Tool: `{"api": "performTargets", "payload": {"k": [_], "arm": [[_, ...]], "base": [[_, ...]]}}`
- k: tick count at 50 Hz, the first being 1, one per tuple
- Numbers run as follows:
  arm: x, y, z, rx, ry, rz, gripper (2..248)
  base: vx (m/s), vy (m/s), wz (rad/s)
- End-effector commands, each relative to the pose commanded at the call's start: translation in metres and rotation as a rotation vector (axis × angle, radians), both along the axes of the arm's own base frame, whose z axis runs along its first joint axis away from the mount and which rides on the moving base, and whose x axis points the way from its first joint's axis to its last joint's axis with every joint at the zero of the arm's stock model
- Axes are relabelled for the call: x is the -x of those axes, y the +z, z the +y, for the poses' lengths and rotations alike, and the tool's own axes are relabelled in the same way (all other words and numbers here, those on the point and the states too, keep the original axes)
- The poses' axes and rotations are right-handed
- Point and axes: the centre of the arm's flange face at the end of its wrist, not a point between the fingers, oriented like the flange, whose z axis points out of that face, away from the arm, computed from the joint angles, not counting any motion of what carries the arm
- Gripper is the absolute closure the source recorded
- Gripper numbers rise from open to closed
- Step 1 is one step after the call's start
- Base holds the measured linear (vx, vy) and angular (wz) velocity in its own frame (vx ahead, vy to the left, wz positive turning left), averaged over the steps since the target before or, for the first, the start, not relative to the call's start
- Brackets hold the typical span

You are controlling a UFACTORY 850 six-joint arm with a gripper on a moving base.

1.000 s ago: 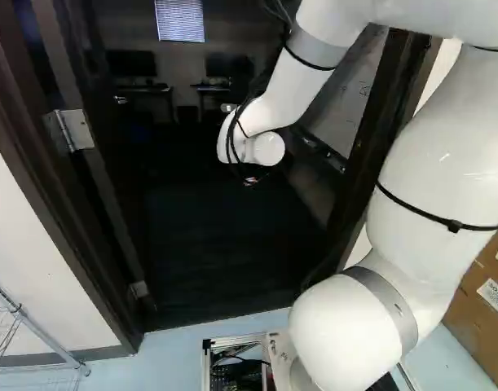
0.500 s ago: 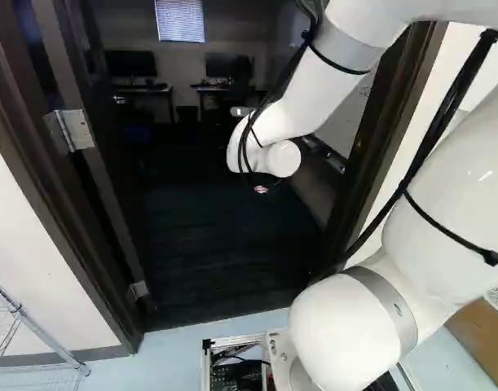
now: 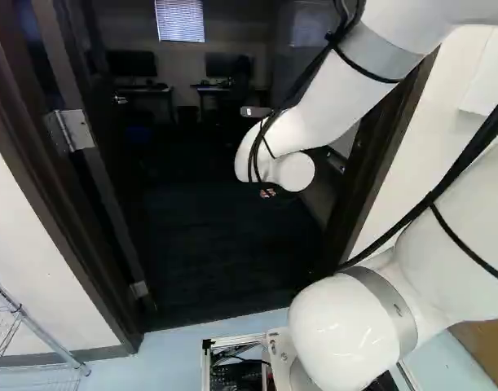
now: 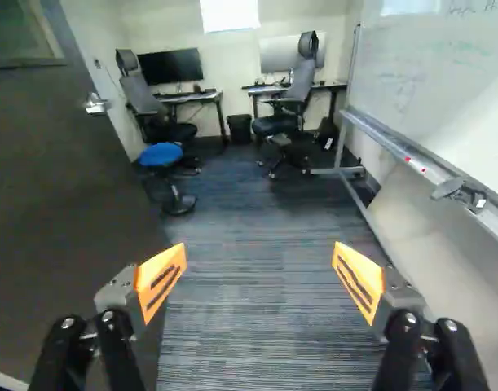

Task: Open the door and move inside

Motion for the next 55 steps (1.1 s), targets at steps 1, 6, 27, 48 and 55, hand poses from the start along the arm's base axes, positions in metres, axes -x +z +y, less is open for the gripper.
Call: {"api": "performTargets", "payload": {"k": [1, 6, 27, 48, 55], "arm": [[0.0012, 0.0002, -0.0006, -0.001, -0.001, -0.005, 3], [0.0045, 0.0009, -0.0022, -0.002, -0.004, -0.019, 3], [0.006, 0.0012, -0.0029, -0.003, -0.005, -0.024, 3], [0.006, 0.0012, -0.0029, -0.003, -0.005, -0.024, 3], [0.006, 0.0012, -0.0029, -0.003, -0.005, -0.024, 3]], "base": [[0.0, 0.0, 0.0], [0.0, 0.0, 0.0], [0.0, 0.0, 0.0], [0.009, 0.006, 0.026], [0.043, 0.003, 0.0]]}}
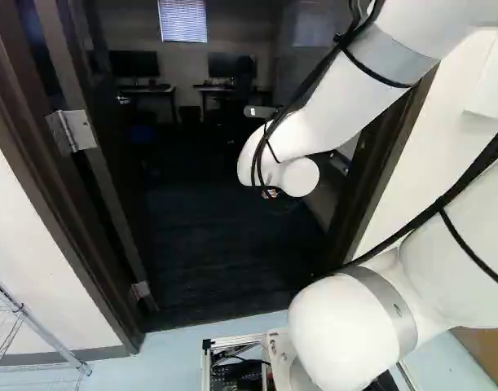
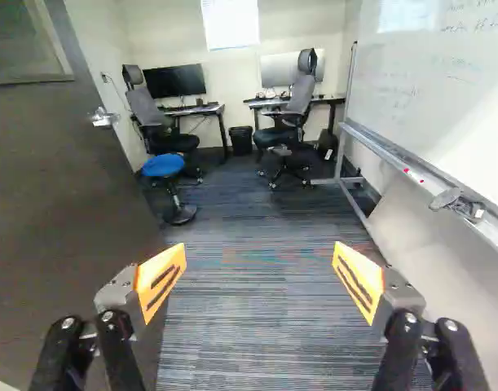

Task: Open the door and move inside

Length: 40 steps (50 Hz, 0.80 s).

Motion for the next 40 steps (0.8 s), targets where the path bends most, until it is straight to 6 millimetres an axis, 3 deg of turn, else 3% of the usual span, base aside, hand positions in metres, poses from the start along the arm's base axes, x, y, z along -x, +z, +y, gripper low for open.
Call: {"api": "performTargets", "payload": {"k": [21, 40], "arm": [[0.0, 0.0, 0.0, 0.0, 0.0, 0.0, 3], [0.0, 0.0, 0.0, 0.0, 0.0, 0.0, 3]], "base": [[0.06, 0.003, -0.009], [0.078, 0.059, -0.018]]}}
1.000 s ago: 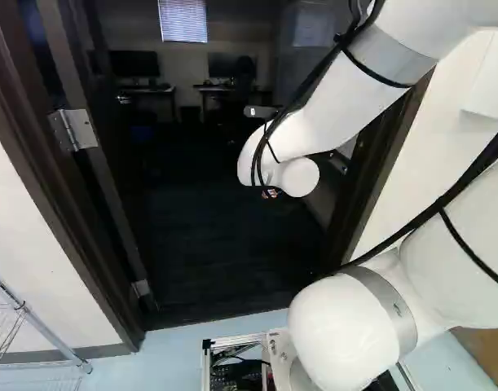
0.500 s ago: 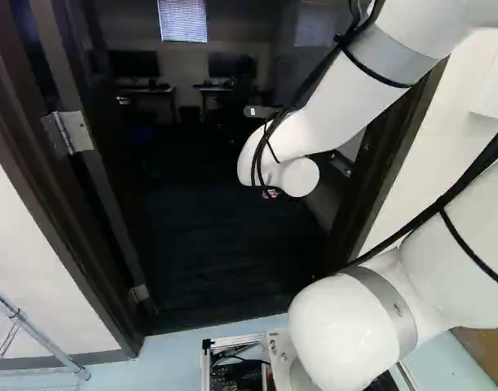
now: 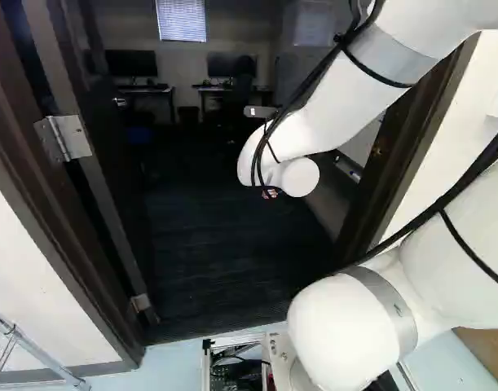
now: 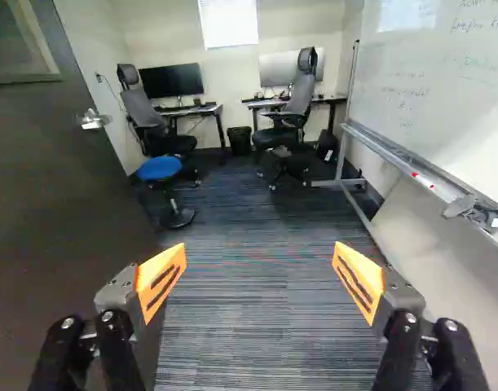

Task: Open the door and move inside

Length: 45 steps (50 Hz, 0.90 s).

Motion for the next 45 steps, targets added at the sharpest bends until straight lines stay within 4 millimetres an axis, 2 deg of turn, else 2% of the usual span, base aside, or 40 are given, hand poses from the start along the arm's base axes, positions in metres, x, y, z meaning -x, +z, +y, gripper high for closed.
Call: {"api": "performTargets", "payload": {"k": [45], "arm": [[0.0, 0.0, 0.0, 0.0, 0.0, 0.0, 3]], "base": [[0.15, 0.069, -0.01]]}}
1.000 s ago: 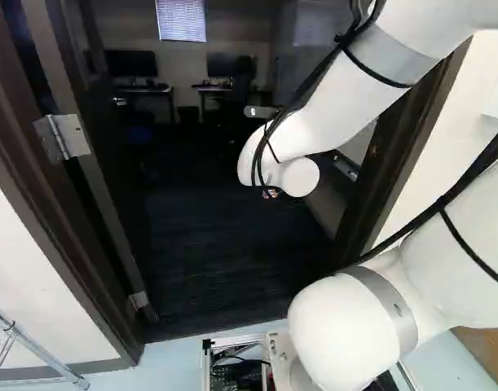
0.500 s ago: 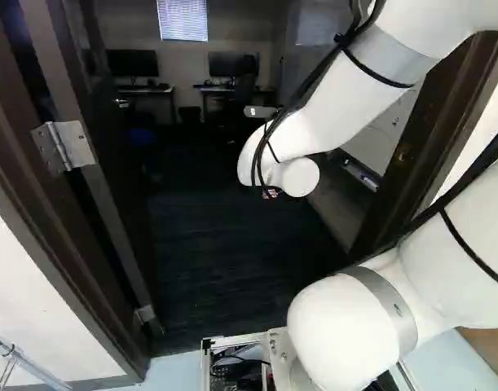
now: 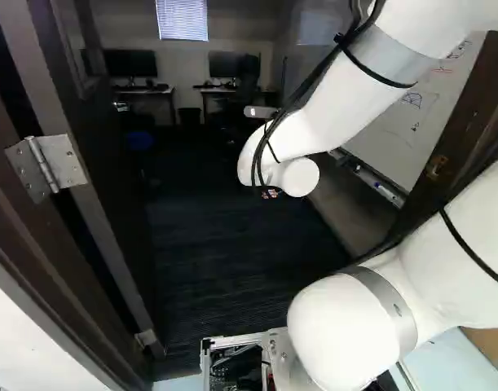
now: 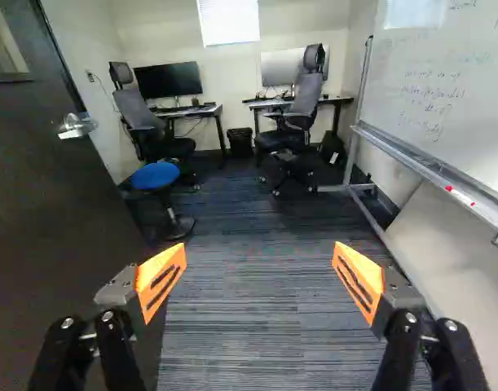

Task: Open the door and move inside

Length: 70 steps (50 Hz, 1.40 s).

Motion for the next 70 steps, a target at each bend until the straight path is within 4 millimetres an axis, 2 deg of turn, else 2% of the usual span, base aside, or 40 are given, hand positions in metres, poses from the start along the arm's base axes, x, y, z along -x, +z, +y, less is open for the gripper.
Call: {"api": "performTargets", "payload": {"k": [16, 70], "arm": [[0.0, 0.0, 0.0, 0.0, 0.0, 0.0, 3], [0.0, 0.0, 0.0, 0.0, 0.0, 0.0, 3]], "base": [[0.163, 0.044, -0.011], [0.095, 0.0, -0.005]]}}
